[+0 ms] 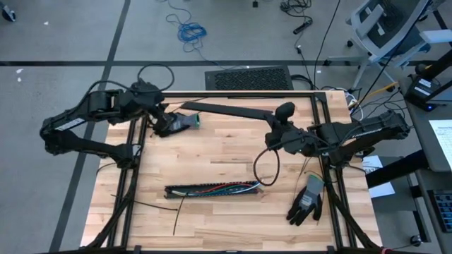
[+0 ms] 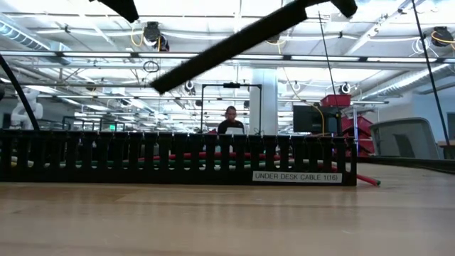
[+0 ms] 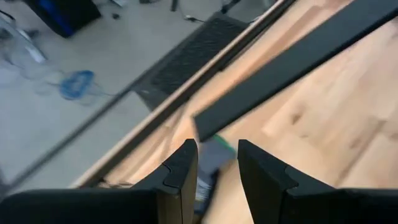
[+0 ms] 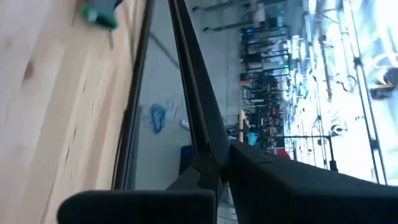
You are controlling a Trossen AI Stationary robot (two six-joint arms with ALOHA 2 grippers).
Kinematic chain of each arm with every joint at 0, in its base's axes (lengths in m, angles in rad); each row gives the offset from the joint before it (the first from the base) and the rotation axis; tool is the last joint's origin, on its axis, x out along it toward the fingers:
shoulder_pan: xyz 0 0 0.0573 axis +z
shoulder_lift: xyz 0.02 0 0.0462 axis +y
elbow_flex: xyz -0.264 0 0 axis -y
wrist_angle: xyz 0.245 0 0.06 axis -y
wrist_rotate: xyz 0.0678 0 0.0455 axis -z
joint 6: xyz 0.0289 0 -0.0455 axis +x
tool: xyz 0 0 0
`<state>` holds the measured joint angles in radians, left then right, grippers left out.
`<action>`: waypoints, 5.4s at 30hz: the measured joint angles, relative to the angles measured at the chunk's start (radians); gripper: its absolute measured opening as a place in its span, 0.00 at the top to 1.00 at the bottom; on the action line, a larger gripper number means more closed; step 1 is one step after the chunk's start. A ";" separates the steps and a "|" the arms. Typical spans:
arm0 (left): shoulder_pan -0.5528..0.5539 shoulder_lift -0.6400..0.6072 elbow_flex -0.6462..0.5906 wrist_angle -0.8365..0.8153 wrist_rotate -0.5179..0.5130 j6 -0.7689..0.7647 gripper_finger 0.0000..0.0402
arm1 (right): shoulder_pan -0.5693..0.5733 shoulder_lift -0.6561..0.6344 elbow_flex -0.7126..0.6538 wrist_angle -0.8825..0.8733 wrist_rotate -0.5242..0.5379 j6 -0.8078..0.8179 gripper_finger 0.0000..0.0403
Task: Ziptie cables
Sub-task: Close the black cable duct
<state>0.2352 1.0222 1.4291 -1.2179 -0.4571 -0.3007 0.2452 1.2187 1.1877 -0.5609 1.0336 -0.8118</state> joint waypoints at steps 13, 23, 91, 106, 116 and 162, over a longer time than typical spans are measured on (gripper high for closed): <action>0.000 -0.172 -0.330 0.324 0.127 -0.139 0.72 | 0.185 -0.251 0.000 0.019 0.064 0.411 1.00; 0.000 -0.364 -0.436 0.662 0.184 -0.130 0.72 | 0.166 -0.411 0.001 -0.231 -0.328 0.993 1.00; -0.002 -0.356 -0.436 0.660 0.702 -0.162 0.72 | 0.006 -0.352 0.000 0.291 -0.457 1.016 1.00; -0.002 -0.305 -0.436 0.647 0.586 -0.056 0.72 | -0.002 -0.407 0.000 0.450 -0.547 1.062 1.00; -0.002 -0.262 -0.436 0.750 0.595 -0.058 0.72 | -0.002 -0.384 0.000 0.445 -0.569 1.062 1.00; -0.003 -0.223 -0.436 0.725 0.306 0.188 0.99 | -0.002 -0.378 -0.001 0.141 -0.546 1.342 0.39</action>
<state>0.2317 0.7988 0.9936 -0.4924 -0.1513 -0.1128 0.2432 0.8409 1.1870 -0.4201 0.4872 0.5306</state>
